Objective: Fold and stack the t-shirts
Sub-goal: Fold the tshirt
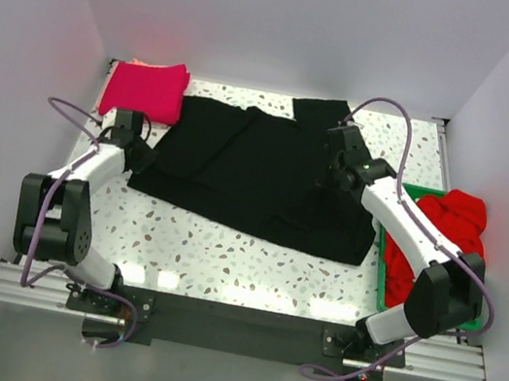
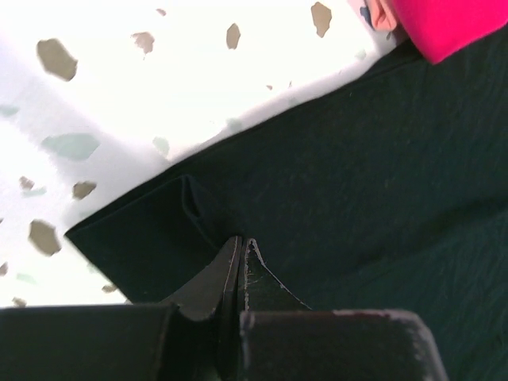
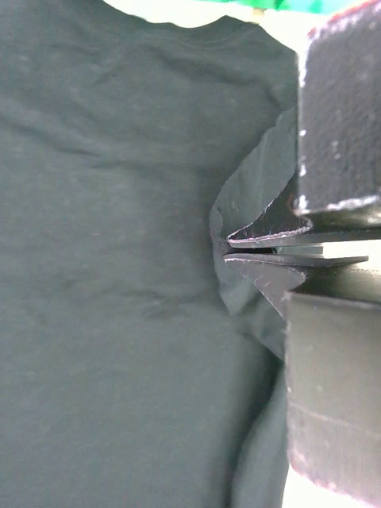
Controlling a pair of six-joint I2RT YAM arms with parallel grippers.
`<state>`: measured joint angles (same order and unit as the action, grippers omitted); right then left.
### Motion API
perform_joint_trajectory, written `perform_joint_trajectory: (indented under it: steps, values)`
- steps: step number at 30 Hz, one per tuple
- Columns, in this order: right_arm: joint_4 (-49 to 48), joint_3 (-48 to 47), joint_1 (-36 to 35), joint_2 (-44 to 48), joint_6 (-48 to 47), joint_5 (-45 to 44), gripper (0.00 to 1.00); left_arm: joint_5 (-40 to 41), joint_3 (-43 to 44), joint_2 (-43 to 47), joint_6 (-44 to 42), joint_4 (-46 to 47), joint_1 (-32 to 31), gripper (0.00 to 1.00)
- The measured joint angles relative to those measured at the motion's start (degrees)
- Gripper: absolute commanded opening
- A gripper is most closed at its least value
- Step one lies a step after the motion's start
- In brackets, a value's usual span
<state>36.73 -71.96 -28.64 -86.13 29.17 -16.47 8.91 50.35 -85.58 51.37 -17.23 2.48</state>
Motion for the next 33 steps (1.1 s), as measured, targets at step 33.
perform_joint_trajectory:
  steps: [33]
  values:
    - [-10.67, 1.70, 20.52, -5.62, 0.44, 16.28, 0.00, 2.05, 8.28, -10.01, 0.13, -0.20, 0.13, 0.00]
